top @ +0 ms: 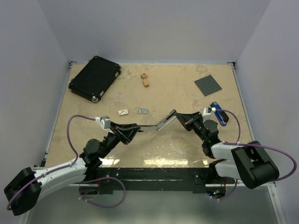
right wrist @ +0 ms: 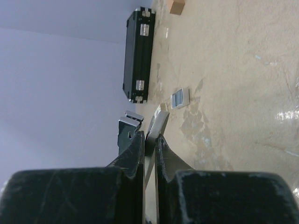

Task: Load the staples into the stapler

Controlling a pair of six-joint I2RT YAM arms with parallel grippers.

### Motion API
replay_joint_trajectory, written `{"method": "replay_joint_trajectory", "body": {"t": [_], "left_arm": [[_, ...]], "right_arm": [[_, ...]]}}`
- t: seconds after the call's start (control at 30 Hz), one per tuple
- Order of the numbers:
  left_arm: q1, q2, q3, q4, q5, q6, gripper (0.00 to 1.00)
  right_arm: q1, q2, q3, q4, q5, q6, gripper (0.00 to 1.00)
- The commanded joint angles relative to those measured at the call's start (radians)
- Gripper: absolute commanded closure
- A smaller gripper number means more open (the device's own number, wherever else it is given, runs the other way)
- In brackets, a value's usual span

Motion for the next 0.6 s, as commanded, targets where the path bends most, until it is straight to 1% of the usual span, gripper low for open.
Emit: {"method": "replay_joint_trajectory", "body": {"t": [0.0, 0.1, 0.17, 0.23, 0.27, 0.33, 0.37, 0.47, 0.53, 0.57], "left_arm": [[-0.020, -0.188, -0.187, 0.112, -0.067, 0.062, 1.00], [-0.027, -0.229, -0.123, 0.082, -0.109, 0.143, 1.00], [-0.028, -0.205, -0.077, 0.102, -0.139, 0.203, 1.00], [-0.028, -0.158, -0.042, 0.177, -0.145, 0.235, 1.00], [-0.028, -0.097, -0.040, 0.250, -0.143, 0.263, 1.00], [-0.028, -0.032, 0.000, 0.330, -0.145, 0.271, 1.00], [-0.030, 0.023, 0.003, 0.431, -0.148, 0.275, 1.00], [-0.028, 0.103, 0.024, 0.580, -0.176, 0.295, 1.00], [-0.030, 0.122, 0.067, 0.590, -0.166, 0.320, 1.00], [-0.031, 0.125, 0.084, 0.570, -0.163, 0.347, 1.00]], "right_arm": [[-0.033, 0.037, -0.039, 0.028, 0.156, -0.035, 1.00], [-0.023, 0.034, -0.036, 0.008, 0.139, -0.020, 1.00], [-0.018, 0.026, -0.046, 0.000, 0.139, 0.002, 1.00], [-0.007, 0.014, -0.061, 0.005, 0.113, 0.016, 1.00], [-0.001, 0.008, -0.061, 0.000, 0.102, 0.025, 1.00], [0.023, -0.018, -0.067, -0.024, 0.102, 0.042, 1.00], [0.032, -0.027, -0.072, -0.032, 0.105, 0.058, 1.00], [0.051, -0.064, -0.096, -0.050, 0.116, 0.092, 1.00], [0.054, -0.082, -0.104, -0.086, 0.118, 0.095, 1.00], [0.056, -0.105, -0.105, -0.101, 0.121, 0.091, 1.00]]}}
